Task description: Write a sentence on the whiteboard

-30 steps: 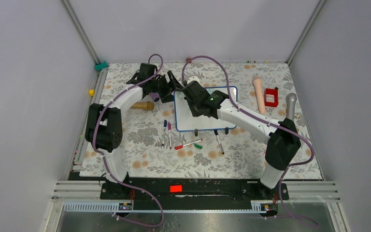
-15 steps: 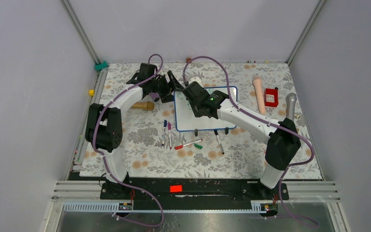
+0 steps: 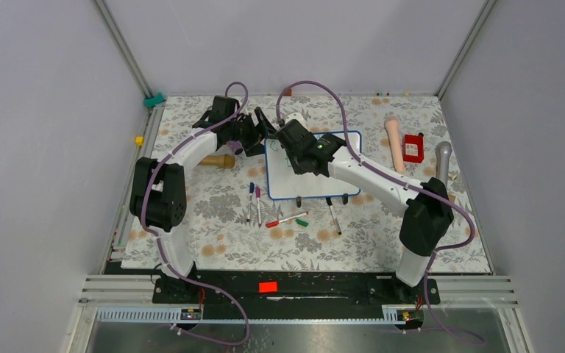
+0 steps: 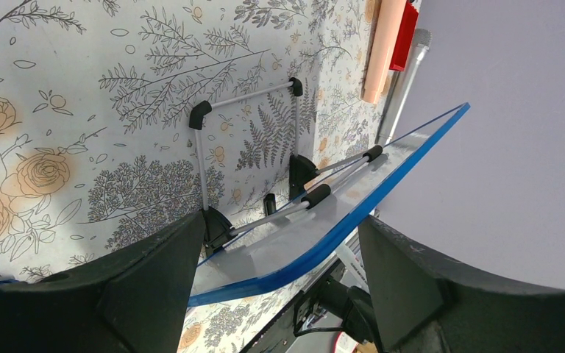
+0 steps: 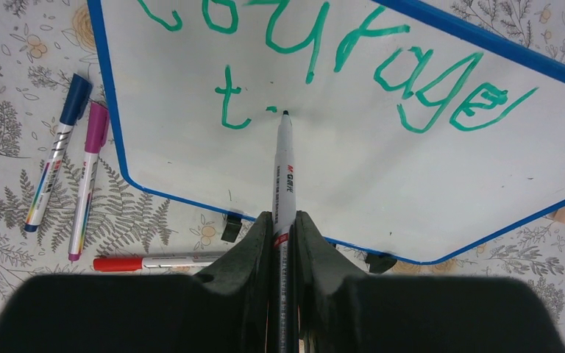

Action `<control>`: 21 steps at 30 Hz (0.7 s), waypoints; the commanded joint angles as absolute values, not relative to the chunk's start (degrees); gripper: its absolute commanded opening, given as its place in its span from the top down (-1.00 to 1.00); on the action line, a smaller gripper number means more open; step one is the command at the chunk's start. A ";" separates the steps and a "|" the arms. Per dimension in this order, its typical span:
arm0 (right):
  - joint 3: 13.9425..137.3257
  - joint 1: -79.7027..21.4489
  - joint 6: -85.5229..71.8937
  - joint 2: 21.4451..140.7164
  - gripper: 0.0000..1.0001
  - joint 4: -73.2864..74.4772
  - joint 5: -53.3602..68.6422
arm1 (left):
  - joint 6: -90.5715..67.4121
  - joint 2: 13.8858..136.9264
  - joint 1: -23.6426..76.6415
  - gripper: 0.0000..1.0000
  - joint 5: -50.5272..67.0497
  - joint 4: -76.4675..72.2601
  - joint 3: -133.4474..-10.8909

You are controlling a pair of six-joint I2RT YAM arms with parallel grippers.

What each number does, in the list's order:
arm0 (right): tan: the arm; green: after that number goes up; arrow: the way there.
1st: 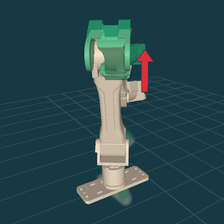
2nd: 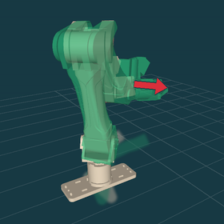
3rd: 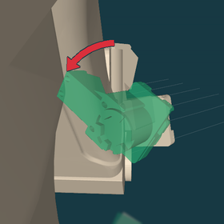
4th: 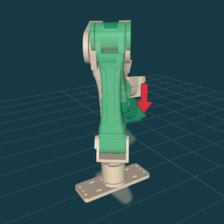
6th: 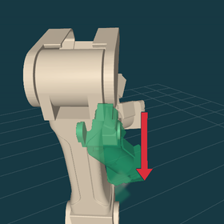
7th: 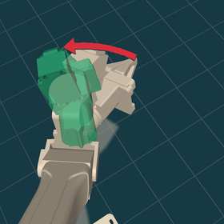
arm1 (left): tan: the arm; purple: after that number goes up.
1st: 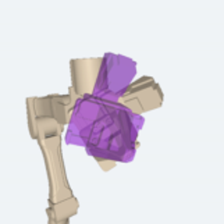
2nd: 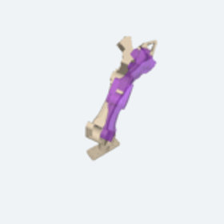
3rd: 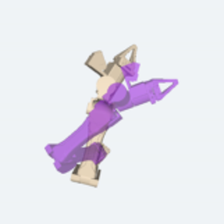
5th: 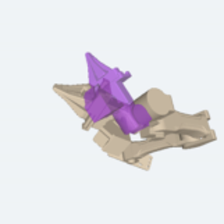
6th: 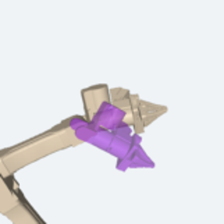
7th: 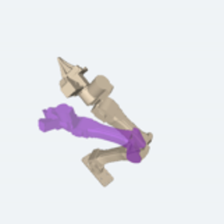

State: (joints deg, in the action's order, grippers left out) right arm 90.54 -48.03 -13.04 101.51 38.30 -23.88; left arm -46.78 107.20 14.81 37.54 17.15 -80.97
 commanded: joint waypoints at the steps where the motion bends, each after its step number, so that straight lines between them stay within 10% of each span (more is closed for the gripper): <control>1: 93.83 -47.20 -12.48 102.74 1.00 37.63 -24.41 | -46.14 103.82 15.02 -0.55 37.00 16.43 -82.39; 21: 90.20 -47.20 -13.55 102.41 1.00 37.06 -19.82 | -45.88 103.93 14.96 -0.55 37.12 16.35 -82.20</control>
State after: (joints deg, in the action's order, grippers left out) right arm 91.42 -47.83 -13.06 102.19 38.06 -20.58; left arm -46.74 107.20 14.85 37.50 17.15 -80.97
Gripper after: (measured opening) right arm 0.178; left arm 0.774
